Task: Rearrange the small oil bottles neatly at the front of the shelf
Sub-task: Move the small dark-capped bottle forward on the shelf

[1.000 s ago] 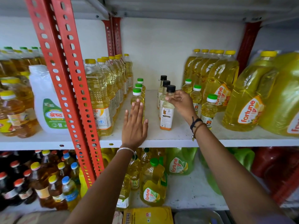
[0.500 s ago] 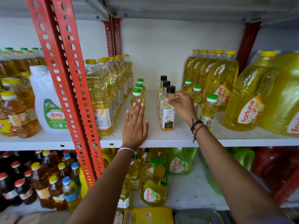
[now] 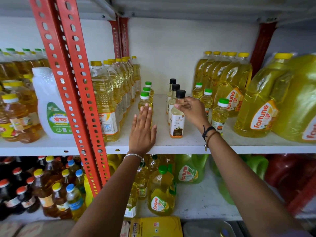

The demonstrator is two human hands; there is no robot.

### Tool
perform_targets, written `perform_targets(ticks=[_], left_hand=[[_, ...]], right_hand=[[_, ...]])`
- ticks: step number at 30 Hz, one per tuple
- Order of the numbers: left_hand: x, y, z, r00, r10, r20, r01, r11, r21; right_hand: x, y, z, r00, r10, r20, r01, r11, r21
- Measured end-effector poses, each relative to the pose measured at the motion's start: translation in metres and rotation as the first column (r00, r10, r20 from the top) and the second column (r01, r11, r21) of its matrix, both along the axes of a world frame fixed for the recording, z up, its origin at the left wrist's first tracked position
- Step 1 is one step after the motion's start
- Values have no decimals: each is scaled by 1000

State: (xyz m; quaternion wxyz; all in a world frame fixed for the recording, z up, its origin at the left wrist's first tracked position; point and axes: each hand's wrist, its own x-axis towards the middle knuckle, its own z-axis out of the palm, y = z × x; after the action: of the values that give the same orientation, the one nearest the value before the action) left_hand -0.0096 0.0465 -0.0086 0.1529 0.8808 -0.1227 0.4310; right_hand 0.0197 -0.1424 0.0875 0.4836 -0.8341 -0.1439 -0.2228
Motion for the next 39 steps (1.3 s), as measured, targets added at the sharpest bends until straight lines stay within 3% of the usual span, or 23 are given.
perform_targets(ticks=[29,36,39], left_hand=[[-3,-1,-1,1000,-4,-4,4,1000,-8],[-6,4,6,1000,0,14,0,1000,-21],[-13,19,13,996,45,73,-47,999,26]], right_hand=[[-36,-6,-4,996,-58,63,64,994,-89],[-47,-3,-9,997,-71,12,71,997,14],[-58,1,-8,985,-136,109,120,983,141]])
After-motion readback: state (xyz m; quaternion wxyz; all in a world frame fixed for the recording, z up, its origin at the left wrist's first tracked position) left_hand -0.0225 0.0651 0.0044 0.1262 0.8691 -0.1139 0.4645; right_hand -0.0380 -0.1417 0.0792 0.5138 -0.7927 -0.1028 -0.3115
